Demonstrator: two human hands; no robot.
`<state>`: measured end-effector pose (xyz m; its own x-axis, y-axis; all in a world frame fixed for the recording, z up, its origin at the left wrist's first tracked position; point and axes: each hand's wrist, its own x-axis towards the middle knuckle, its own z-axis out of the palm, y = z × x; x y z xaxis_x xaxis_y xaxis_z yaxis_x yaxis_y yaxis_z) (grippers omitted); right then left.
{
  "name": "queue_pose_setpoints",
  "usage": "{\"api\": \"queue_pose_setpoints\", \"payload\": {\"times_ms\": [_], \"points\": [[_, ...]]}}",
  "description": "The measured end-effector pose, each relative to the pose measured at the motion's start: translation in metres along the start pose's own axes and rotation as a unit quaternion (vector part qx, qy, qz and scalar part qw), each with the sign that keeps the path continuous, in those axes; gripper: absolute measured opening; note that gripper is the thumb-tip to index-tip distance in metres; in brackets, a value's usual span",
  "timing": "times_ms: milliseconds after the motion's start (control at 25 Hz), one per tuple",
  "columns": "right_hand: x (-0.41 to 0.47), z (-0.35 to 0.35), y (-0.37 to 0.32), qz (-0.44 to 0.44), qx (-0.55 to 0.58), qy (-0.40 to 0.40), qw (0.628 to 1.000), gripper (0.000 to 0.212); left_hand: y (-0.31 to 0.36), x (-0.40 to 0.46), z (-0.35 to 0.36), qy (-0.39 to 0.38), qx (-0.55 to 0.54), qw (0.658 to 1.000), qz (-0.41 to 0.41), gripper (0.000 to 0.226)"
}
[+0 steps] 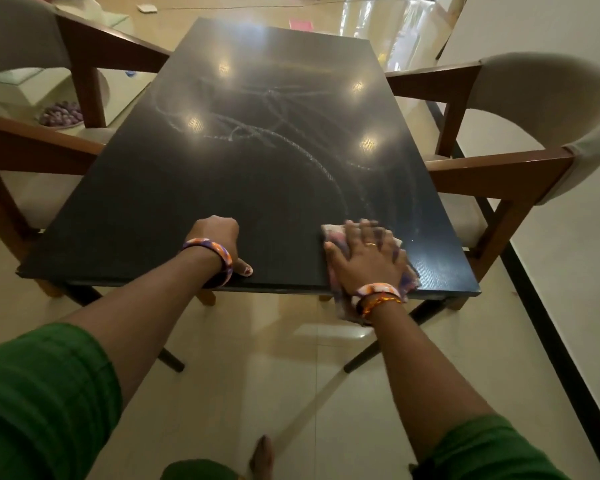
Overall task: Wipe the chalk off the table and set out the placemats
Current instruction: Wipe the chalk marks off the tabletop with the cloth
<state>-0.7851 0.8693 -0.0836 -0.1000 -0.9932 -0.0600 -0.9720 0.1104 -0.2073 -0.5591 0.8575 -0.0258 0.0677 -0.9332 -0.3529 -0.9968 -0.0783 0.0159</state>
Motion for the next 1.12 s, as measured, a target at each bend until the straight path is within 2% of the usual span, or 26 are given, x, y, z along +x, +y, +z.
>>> {"api": "queue_pose_setpoints", "payload": {"times_ms": [120,200,240,320,440,520,600,720,840,920,1040,1120], "points": [[0.008,-0.022,0.076,0.144,0.004,-0.009,0.990,0.065,0.000,0.001,0.001,0.006,-0.003,1.000,-0.012,0.042],[0.013,-0.027,0.083,0.200,-0.005,-0.016,0.980,0.066,-0.001,0.004,0.001,0.014,-0.002,1.000,-0.016,0.039],[0.013,-0.024,0.071,0.200,-0.011,-0.015,0.980,0.066,0.000,0.005,0.000,0.018,-0.003,1.000,-0.017,0.036],[0.008,-0.010,0.025,0.137,-0.011,-0.014,0.990,0.066,0.002,0.007,-0.003,0.019,-0.001,1.000,-0.019,0.031],[-0.011,0.011,-0.051,-0.035,-0.006,-0.041,0.999,0.066,0.008,0.008,-0.012,-0.007,0.017,1.000,-0.017,0.032],[-0.008,0.012,-0.057,-0.087,-0.008,-0.054,0.995,0.066,0.011,0.007,-0.014,-0.017,0.026,0.999,-0.016,0.034],[0.007,0.004,-0.020,-0.046,0.000,-0.032,0.998,0.065,0.008,0.006,-0.013,-0.015,0.024,1.000,-0.012,0.035],[0.023,-0.016,0.058,0.097,0.012,-0.019,0.995,0.065,0.002,0.001,-0.007,-0.016,0.008,1.000,-0.005,0.040],[0.028,-0.027,0.071,0.209,0.000,-0.020,0.978,0.066,-0.002,-0.002,-0.005,-0.024,0.008,1.000,-0.005,0.047],[0.023,-0.017,0.030,0.167,-0.013,-0.019,0.986,0.066,0.001,0.001,-0.010,-0.034,0.034,0.999,0.002,0.044],[0.005,0.005,-0.047,-0.038,-0.010,-0.068,0.997,0.066,0.013,0.013,-0.023,-0.068,0.082,0.994,0.015,0.039],[0.010,0.006,-0.058,-0.107,-0.021,-0.090,0.990,0.065,0.021,0.018,-0.027,-0.087,0.106,0.990,0.015,0.040]]}}
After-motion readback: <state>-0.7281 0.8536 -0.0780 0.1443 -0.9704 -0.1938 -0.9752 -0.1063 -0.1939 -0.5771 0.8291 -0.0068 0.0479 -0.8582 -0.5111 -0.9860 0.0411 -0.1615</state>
